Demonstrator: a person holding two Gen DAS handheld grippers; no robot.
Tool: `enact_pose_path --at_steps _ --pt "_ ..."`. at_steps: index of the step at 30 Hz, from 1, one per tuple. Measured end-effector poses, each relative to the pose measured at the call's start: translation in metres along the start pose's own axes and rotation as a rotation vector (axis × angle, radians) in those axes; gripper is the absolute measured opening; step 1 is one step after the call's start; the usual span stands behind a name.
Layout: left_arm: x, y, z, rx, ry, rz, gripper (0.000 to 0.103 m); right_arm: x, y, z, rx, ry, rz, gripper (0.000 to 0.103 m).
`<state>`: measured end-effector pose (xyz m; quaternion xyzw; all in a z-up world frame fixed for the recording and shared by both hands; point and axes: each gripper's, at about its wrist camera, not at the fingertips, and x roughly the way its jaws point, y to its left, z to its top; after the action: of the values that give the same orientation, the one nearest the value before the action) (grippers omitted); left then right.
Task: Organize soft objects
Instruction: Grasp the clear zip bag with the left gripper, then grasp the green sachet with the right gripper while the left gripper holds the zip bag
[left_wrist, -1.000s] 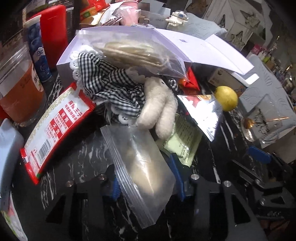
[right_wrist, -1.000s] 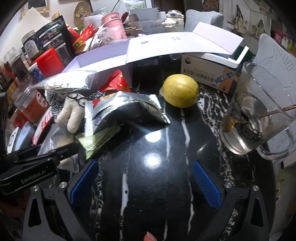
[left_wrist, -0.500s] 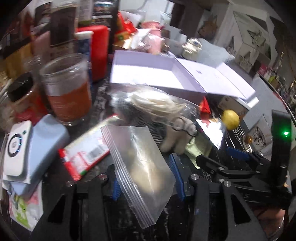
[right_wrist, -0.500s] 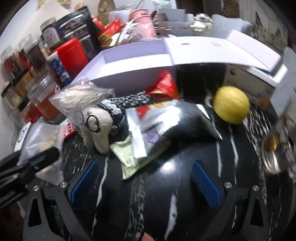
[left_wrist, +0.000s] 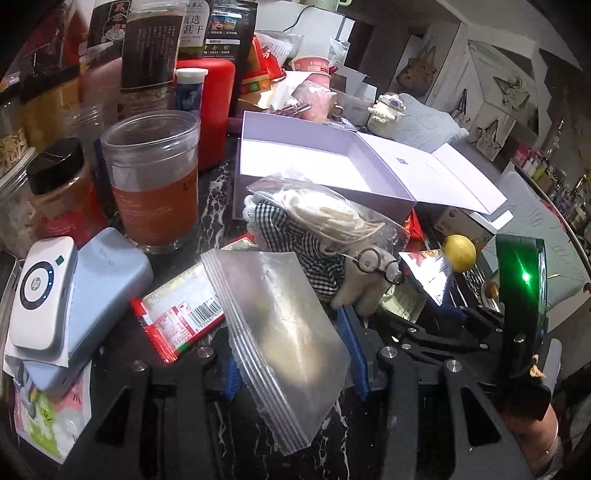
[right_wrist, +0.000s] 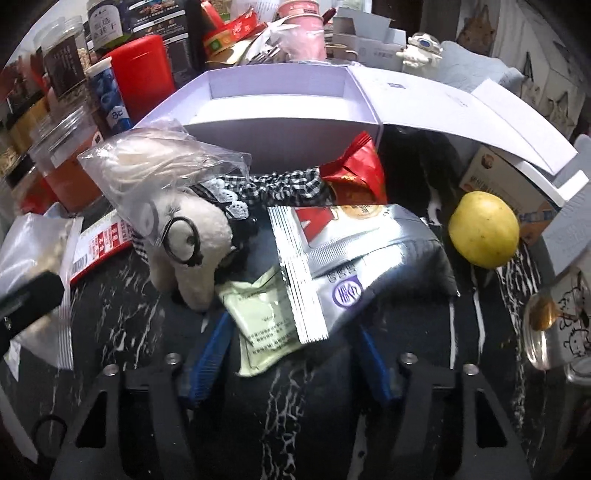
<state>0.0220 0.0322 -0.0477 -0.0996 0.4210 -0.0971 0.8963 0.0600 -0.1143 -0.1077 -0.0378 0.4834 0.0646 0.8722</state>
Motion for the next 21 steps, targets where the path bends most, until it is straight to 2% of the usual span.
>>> enact_pose_path --at_steps 2,5,11,21 --pt "-0.001 -0.001 -0.002 0.002 0.003 -0.005 0.046 -0.004 -0.002 -0.004 -0.004 -0.015 -0.016 0.034" --pt "-0.005 -0.004 -0.006 0.009 0.002 -0.004 0.046 -0.008 -0.009 -0.010 0.011 -0.023 -0.009 0.018" --pt "-0.013 -0.013 -0.013 0.027 -0.002 -0.003 0.046 -0.023 -0.024 -0.034 0.036 -0.042 0.044 0.008" --pt "-0.021 -0.020 -0.021 0.037 -0.013 -0.007 0.046 -0.054 -0.050 -0.081 0.071 0.013 0.078 0.008"
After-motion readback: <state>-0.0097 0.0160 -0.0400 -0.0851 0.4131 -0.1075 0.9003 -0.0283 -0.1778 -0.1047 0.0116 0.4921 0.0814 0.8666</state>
